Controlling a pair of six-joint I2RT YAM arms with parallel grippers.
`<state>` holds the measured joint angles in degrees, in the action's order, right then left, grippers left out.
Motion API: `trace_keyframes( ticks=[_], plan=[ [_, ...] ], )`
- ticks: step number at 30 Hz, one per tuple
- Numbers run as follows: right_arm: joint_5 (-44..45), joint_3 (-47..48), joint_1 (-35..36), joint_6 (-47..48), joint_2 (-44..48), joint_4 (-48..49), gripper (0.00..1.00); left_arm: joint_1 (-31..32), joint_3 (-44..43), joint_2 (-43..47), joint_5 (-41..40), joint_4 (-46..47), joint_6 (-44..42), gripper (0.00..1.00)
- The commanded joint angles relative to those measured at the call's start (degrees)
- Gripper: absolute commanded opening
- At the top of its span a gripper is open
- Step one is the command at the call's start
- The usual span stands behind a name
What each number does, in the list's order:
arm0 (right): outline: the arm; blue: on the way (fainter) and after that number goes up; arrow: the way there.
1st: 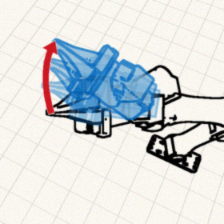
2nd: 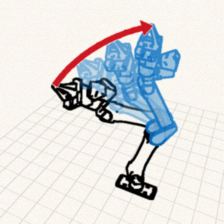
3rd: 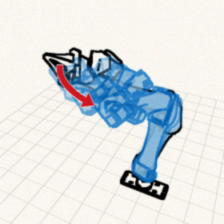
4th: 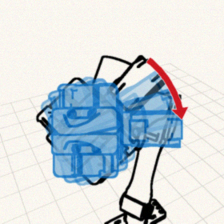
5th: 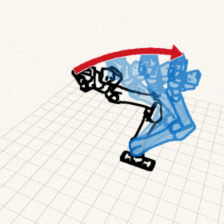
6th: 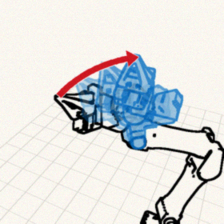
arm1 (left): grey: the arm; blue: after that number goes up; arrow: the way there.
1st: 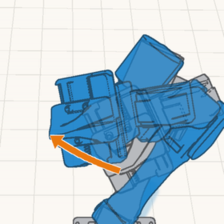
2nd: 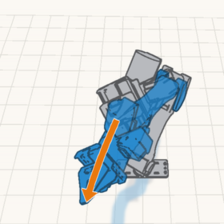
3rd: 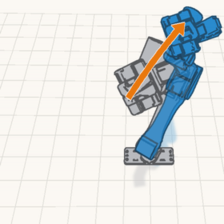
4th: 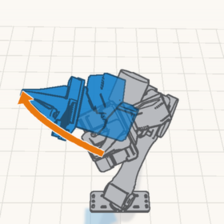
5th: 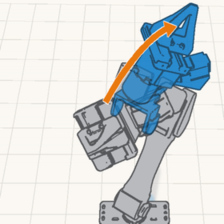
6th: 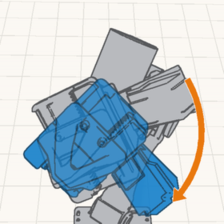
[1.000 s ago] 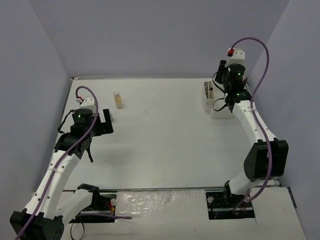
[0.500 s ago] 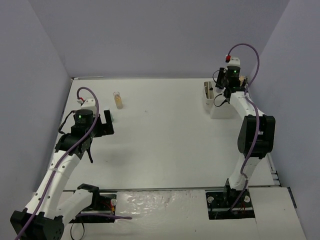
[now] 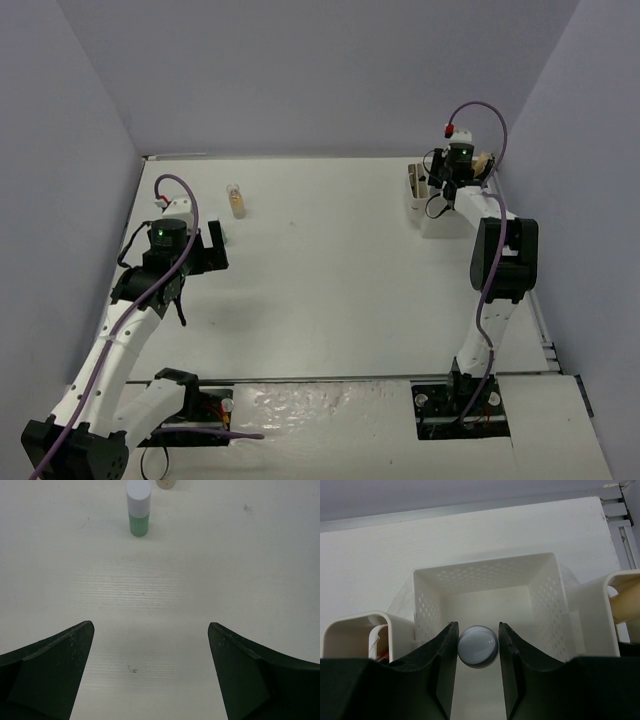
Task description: Organize the makeup
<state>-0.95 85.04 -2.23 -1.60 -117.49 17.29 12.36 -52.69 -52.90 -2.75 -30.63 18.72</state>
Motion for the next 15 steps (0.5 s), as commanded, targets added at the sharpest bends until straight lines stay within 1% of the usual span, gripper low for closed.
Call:
trace_keyframes(
  ticks=[1, 7, 15],
  plan=[
    [-1.3, 4.4, -0.5, 0.9, -0.2, 8.7, 0.00, -0.4, -1.6, -0.5, 0.3, 2.3, 0.6, 0.97],
    [-1.3, 7.1, -0.7, 1.0, -2.3, 9.2, 0.00, -0.5, -1.6, -0.8, 0.1, 2.3, 0.6, 0.97],
    [-0.8, 10.2, -0.8, 1.0, -5.0, 7.5, 0.00, -0.7, -1.6, -1.3, 0.8, 2.5, 0.6, 0.97]
  ],
)
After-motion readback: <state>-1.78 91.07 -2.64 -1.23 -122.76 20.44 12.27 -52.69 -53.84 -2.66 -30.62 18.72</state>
